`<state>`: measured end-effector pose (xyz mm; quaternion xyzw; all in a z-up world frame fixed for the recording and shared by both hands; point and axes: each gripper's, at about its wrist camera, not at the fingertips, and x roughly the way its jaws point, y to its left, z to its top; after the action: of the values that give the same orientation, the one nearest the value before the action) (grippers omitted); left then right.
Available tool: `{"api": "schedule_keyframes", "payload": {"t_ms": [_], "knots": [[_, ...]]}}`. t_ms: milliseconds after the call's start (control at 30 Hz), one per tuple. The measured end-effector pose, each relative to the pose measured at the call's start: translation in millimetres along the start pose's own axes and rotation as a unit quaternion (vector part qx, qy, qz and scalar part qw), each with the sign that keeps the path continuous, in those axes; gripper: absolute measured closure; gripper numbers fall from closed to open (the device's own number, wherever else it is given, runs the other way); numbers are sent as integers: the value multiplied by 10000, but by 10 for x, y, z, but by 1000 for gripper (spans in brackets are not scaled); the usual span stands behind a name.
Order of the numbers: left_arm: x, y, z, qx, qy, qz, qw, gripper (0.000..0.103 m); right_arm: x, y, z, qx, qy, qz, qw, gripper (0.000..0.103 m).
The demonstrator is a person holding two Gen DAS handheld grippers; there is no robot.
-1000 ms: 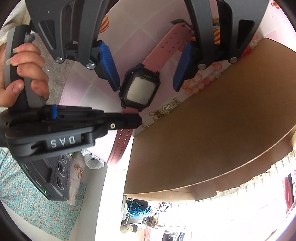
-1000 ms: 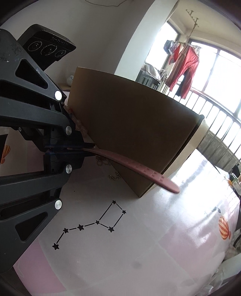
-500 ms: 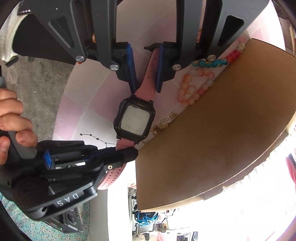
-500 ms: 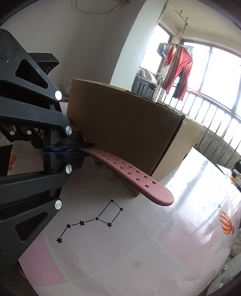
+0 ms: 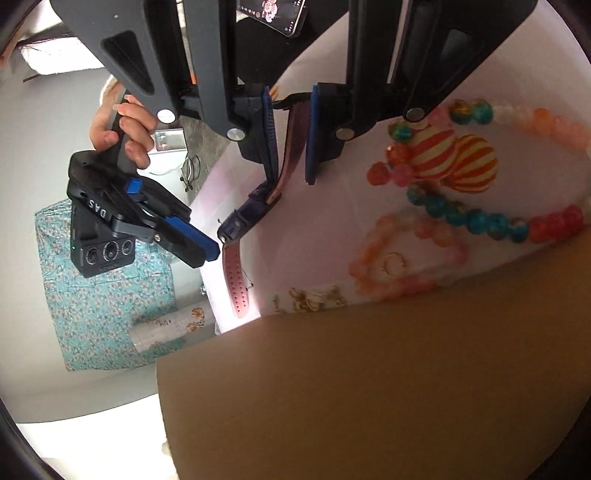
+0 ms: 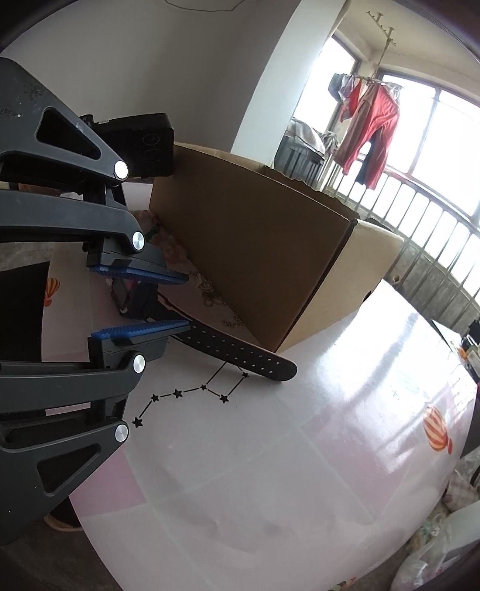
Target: Organize jewelry
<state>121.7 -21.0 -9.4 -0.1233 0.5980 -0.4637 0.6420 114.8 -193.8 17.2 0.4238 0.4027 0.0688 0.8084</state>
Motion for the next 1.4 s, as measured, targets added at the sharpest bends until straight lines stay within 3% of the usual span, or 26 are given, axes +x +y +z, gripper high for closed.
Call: {"api": "schedule_keyframes", "payload": {"t_ms": [100, 167, 233, 333, 500, 700, 733, 800, 833, 933, 1033, 1133, 1267, 1367, 1400], "knots": [[-71, -37, 28, 76, -157, 298, 9994, 90, 159, 143, 10, -269, 158, 87, 9995, 81], [-120, -115, 21, 322, -323, 745, 9962, 89, 355, 247, 39, -339, 255, 81, 9991, 81], [-129, -246, 55, 681, -458, 1258, 9887, 80, 469, 261, 42, -357, 350, 68, 9987, 81], [-139, -475, -13, 1314, -598, 1753, 9739, 59, 552, 268, 39, -327, 404, 108, 9986, 81], [-4, -793, -81, 2304, -584, 2111, 9481, 36, 410, 212, 34, -331, 225, 36, 9992, 81], [509, -1016, 24, 3143, -367, 2957, 9013, 35, 233, -7, 21, -213, 126, -7, 9997, 75], [581, -1016, 18, 3211, -304, 3025, 8969, 41, 259, -18, 26, -166, 127, -22, 9998, 74], [585, -1025, 49, 3084, -341, 2867, 9064, 58, 265, -57, 7, -116, 160, -31, 9998, 72], [572, -1022, 76, 2963, -373, 2848, 9109, 58, 262, -87, -9, -54, 197, 34, 9998, 71], [485, -994, 81, 2910, -593, 2787, 9133, 58, 260, -177, -49, 179, 291, 213, 9992, 68], [342, -958, 72, 2810, -704, 2381, 9270, 59, 263, -254, -65, 273, 338, 352, 9984, 64], [308, -942, 20, 2913, -779, 2295, 9254, 58, 303, -303, -13, 464, 310, 652, 9963, 63], [141, -907, -45, 3024, -831, 1946, 9294, 58, 410, -350, 45, 720, 353, 1066, 9911, 63], [179, -886, -59, 3119, -818, 2045, 9242, 59, 454, -326, 71, 666, 170, 937, 9932, 99], [212, -882, -70, 3149, -810, 2074, 9226, 59, 462, -251, 101, 550, 75, 900, 9944, 102]]}}
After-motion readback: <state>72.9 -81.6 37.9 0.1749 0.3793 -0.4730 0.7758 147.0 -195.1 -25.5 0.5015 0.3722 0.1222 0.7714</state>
